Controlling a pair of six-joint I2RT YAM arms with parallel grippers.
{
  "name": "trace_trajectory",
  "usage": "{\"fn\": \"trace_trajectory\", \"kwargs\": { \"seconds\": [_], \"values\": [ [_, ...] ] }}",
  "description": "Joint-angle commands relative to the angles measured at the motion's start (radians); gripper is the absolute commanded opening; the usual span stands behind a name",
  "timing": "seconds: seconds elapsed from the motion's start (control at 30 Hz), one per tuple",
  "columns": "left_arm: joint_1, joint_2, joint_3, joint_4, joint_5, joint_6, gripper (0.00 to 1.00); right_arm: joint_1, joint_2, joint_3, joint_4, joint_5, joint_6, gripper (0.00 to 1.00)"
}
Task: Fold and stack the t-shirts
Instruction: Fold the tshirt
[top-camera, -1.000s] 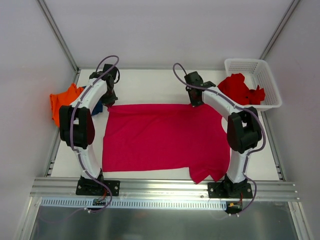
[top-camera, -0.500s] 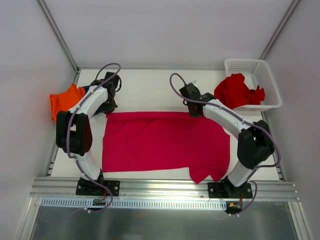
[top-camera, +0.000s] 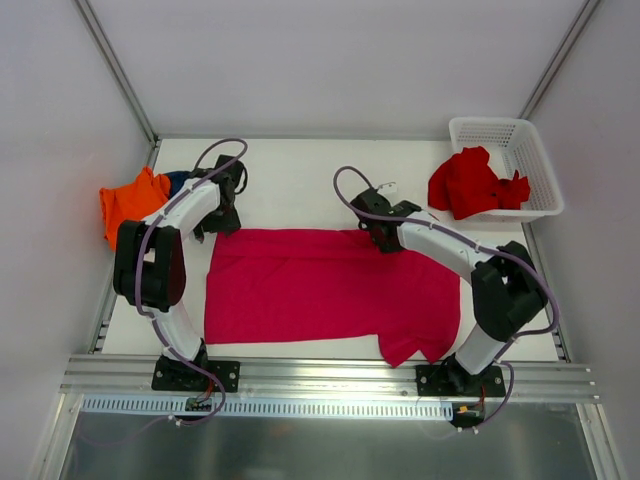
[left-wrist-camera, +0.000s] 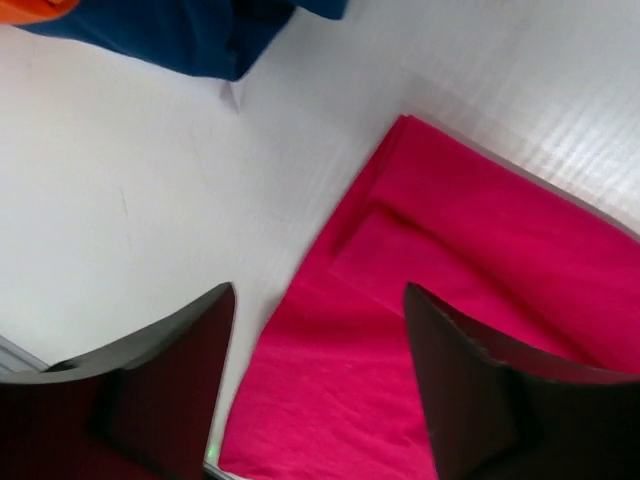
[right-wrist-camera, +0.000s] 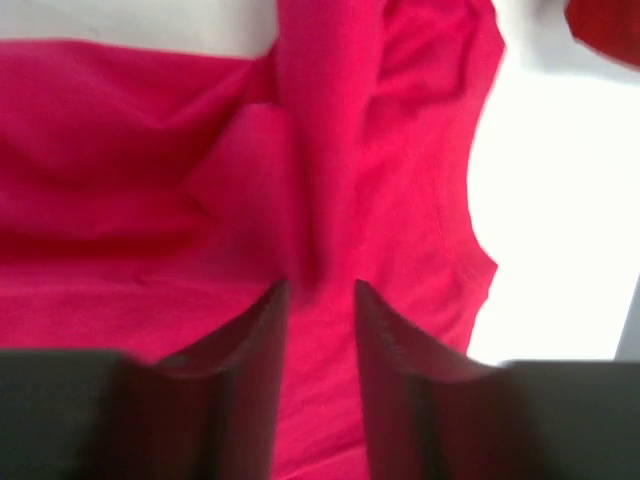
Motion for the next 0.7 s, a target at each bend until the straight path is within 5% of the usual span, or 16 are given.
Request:
{"fn": "trace_trajectory", "kwargs": {
  "seconds": [0.0, 0.03, 0.13, 0.3, 0.67],
  "values": [
    [-0.004, -0.029, -0.034, -0.013, -0.090, -0.022, 0.72, 0.030, -0.050, -0.038, -0.085, 0.101, 0.079, 0.45],
    [-0.007, -0.051, -0.039, -0.013, -0.116, -0.041, 0.78, 0.037, -0.066, -0.049, -0.087, 0.132, 0.101, 0.55],
    [-0.015, -0.121, -0.062, -0.003, -0.166, -0.076, 0.86, 0.054, -0.147, -0.078, -0.084, 0.154, 0.118, 0.62],
    [-0.044, -0.197, -0.034, 0.026, -0.131, -0.072, 0.82, 0.054, -0.215, -0.050, -0.017, 0.171, 0.040, 0.63],
    [-0.097, 0.127, 0.177, 0.024, 0.004, -0.003, 0.71, -0.071, 0.205, 0.388, 0.042, 0.002, -0.147, 0.61]
  ]
}}
